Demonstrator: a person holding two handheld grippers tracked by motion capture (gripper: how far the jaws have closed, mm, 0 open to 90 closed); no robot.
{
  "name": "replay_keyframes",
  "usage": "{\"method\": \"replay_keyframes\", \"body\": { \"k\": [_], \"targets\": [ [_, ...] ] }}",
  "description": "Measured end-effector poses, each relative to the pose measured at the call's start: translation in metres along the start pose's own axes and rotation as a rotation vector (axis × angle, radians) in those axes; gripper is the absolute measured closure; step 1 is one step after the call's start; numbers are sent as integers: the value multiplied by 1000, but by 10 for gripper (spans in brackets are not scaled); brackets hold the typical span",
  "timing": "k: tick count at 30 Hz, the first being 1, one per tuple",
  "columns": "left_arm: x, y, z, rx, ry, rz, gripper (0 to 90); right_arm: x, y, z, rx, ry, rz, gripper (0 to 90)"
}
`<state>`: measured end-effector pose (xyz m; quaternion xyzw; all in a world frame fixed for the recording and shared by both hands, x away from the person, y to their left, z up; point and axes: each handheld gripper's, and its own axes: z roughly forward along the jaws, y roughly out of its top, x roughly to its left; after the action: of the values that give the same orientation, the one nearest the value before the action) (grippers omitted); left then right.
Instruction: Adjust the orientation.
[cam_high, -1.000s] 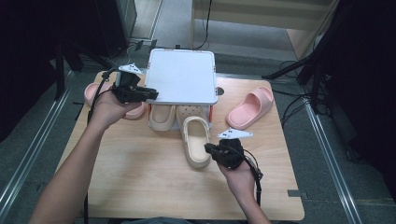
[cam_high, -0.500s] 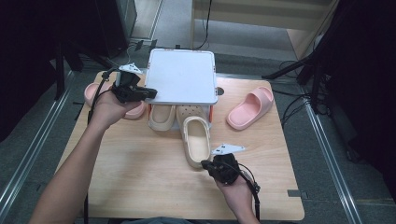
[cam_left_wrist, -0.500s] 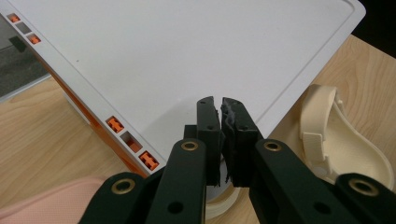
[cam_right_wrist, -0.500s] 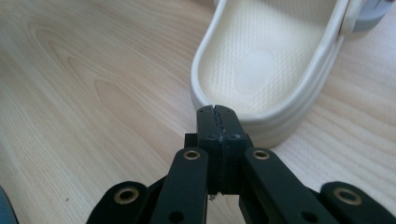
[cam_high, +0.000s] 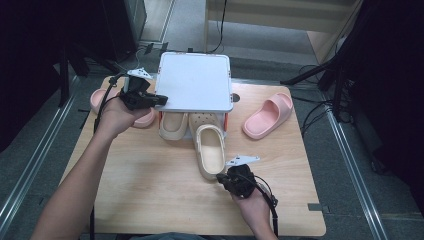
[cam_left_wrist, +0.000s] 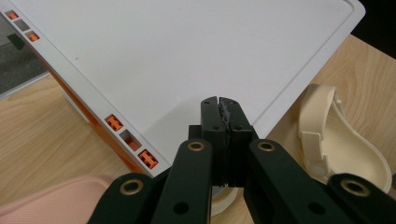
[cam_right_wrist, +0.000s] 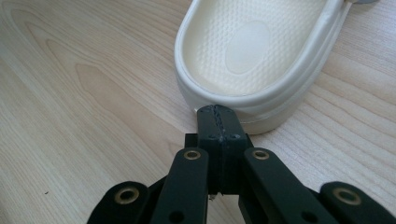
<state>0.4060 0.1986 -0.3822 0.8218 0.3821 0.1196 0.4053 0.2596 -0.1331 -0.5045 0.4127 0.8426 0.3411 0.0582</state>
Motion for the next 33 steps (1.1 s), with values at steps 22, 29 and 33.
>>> {"method": "replay_keyframes", "body": {
  "k": [22,29,33],
  "targets": [
    [1,0,0,1,-10,-16,895,5,27,21,-23,-6,-35,900],
    [1,0,0,0,-13,-18,894,-5,46,33,-34,-34,-38,900],
    [2,0,0,-1,-15,-18,895,-12,58,40,-50,-50,-30,900]
  ]
}}
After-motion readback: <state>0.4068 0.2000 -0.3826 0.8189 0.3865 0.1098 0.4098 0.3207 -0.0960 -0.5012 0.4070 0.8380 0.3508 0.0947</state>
